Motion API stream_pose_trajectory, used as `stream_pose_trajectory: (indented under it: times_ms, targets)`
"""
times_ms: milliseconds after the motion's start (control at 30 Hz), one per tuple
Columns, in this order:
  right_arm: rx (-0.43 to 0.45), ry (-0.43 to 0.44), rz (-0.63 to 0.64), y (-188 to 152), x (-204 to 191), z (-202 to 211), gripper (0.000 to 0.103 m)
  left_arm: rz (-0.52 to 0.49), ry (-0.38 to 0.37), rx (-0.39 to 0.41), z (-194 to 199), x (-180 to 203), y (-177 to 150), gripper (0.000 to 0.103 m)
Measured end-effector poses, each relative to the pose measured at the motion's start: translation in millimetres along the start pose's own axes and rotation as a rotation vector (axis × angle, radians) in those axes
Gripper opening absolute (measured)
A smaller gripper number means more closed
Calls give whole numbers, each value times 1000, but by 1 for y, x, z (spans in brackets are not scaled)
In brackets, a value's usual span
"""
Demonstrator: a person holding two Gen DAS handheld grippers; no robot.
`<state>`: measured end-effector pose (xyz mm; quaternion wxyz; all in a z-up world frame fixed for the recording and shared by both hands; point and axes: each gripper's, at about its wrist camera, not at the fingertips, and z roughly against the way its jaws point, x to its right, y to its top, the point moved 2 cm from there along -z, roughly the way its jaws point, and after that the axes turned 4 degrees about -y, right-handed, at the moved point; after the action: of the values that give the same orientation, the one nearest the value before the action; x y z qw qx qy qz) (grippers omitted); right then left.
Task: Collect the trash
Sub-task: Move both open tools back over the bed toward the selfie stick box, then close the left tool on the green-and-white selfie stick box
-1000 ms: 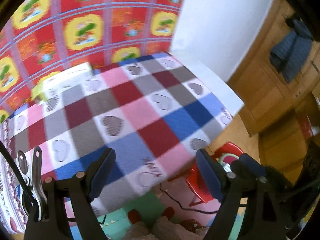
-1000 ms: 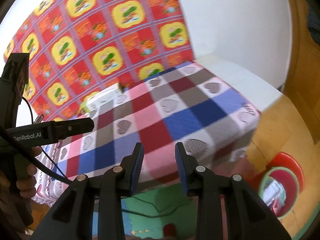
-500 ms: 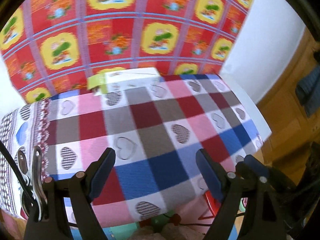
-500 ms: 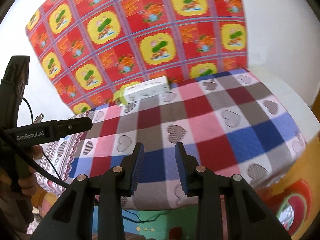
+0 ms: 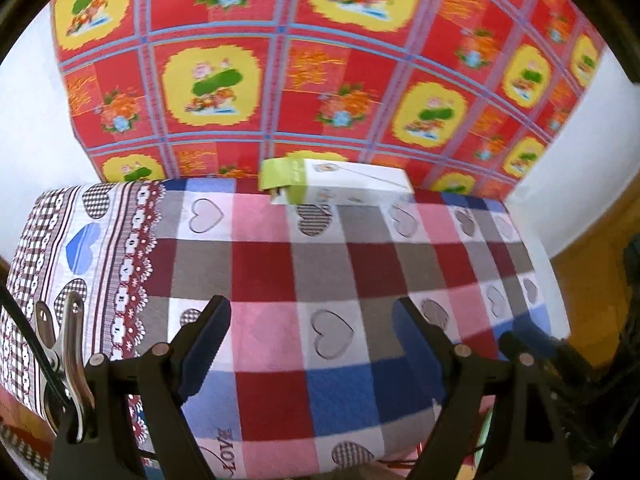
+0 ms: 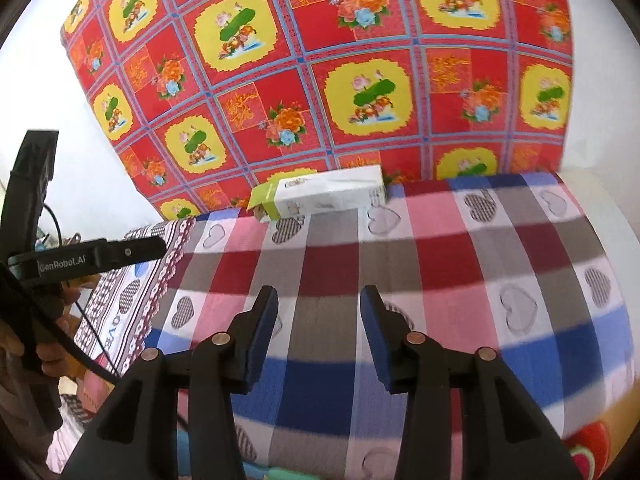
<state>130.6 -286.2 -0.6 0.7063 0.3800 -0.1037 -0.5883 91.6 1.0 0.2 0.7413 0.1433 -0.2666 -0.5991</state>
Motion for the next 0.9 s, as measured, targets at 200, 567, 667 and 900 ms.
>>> stream_pose_trajectory:
  times_ms: [200,567,667,900]
  targets:
    - [-27,32,18,27,13,-32,44,56,38,-10,-24,-8,21,86]
    - [-49,65,23,68,43,-82,56,107,73,40,-62,-18,72,86]
    - [-59,72,25,77,50,-97,56,127,73,39,-75,-21,85,86]
    - [-98,92,10,94,63,-139,58,143,71,-3,-116,-24,103,91]
